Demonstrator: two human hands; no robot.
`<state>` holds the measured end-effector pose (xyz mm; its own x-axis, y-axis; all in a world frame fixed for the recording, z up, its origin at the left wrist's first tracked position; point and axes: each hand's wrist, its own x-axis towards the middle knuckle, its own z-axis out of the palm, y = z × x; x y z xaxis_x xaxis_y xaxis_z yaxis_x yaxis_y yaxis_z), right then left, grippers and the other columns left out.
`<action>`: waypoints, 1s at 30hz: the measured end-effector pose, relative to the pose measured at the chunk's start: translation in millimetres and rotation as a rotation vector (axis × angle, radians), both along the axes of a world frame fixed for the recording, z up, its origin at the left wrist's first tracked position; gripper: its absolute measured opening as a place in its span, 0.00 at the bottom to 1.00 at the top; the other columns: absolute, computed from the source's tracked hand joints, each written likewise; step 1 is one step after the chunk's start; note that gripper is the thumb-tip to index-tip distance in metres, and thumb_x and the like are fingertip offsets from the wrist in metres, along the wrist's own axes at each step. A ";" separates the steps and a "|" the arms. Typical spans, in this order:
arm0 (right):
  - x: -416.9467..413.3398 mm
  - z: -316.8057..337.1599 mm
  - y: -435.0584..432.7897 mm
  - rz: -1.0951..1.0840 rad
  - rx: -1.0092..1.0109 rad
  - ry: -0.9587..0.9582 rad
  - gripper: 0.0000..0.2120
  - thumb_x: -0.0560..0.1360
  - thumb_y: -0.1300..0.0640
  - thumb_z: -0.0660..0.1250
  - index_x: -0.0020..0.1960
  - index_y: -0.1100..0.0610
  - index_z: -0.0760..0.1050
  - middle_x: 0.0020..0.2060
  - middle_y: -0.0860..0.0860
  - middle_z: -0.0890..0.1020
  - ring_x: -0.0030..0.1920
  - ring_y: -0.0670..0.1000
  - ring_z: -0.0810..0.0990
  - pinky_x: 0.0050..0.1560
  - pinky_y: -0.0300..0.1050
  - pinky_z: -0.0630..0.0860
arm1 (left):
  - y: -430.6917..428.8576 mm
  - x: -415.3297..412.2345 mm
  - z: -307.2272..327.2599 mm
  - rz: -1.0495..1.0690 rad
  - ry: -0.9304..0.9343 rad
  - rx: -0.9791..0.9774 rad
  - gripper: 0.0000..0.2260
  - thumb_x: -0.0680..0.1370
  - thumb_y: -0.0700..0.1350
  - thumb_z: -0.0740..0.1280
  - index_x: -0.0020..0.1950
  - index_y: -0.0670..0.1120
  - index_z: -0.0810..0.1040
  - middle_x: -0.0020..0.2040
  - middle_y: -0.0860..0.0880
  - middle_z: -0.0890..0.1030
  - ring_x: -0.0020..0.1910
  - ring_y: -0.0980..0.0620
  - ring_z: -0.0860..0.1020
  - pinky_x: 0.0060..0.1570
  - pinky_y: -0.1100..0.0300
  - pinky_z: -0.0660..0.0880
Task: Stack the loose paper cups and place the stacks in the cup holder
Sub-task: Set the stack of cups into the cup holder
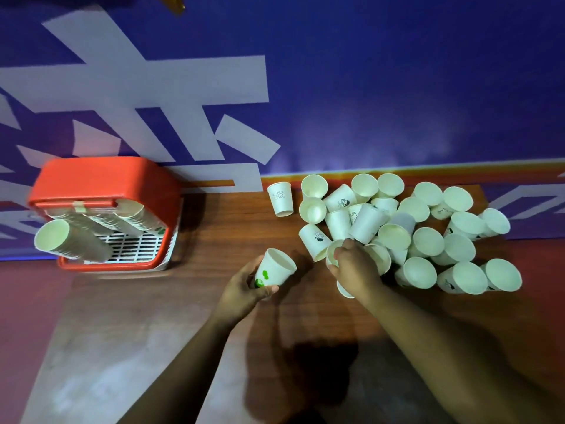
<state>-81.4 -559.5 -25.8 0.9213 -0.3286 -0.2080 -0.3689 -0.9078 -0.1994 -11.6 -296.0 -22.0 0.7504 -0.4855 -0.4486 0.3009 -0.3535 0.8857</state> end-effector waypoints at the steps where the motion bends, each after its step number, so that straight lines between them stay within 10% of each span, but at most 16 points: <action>1: -2.5 -5.0 0.3 0.026 -0.007 0.021 0.12 0.74 0.53 0.69 0.50 0.61 0.80 0.51 0.57 0.77 0.54 0.59 0.75 0.51 0.49 0.74 | -1.6 -0.2 -1.7 0.004 0.008 0.006 0.32 0.71 0.34 0.77 0.73 0.48 0.72 0.63 0.49 0.82 0.62 0.51 0.80 0.52 0.64 0.77; 17: -14.1 44.1 7.8 -0.464 0.703 -0.344 0.09 0.69 0.57 0.76 0.35 0.53 0.76 0.31 0.46 0.78 0.34 0.47 0.77 0.38 0.40 0.71 | -8.7 -4.1 -17.8 -0.060 0.038 0.084 0.31 0.72 0.32 0.76 0.70 0.52 0.72 0.60 0.53 0.82 0.59 0.56 0.80 0.48 0.68 0.77; 25: -27.8 49.0 35.0 -0.187 0.783 -0.226 0.04 0.71 0.57 0.74 0.39 0.55 0.81 0.33 0.44 0.80 0.36 0.42 0.77 0.38 0.32 0.68 | 1.5 -9.5 -9.7 -0.238 -0.060 0.107 0.36 0.65 0.54 0.81 0.71 0.61 0.74 0.66 0.49 0.77 0.65 0.52 0.77 0.67 0.50 0.74; 30: -34.6 38.0 62.1 0.016 0.765 -0.128 0.08 0.74 0.55 0.69 0.42 0.59 0.80 0.40 0.50 0.80 0.42 0.48 0.78 0.47 0.49 0.74 | -2.7 -16.2 -9.1 -0.235 -0.108 0.074 0.37 0.64 0.57 0.81 0.71 0.61 0.73 0.67 0.52 0.77 0.68 0.50 0.74 0.69 0.45 0.72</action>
<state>-116.0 -497.4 12.3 0.9568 -0.1227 -0.2634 -0.2887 -0.5053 -0.8133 -27.8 -298.7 -31.1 0.6665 -0.6208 -0.4128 0.1080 -0.4675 0.8774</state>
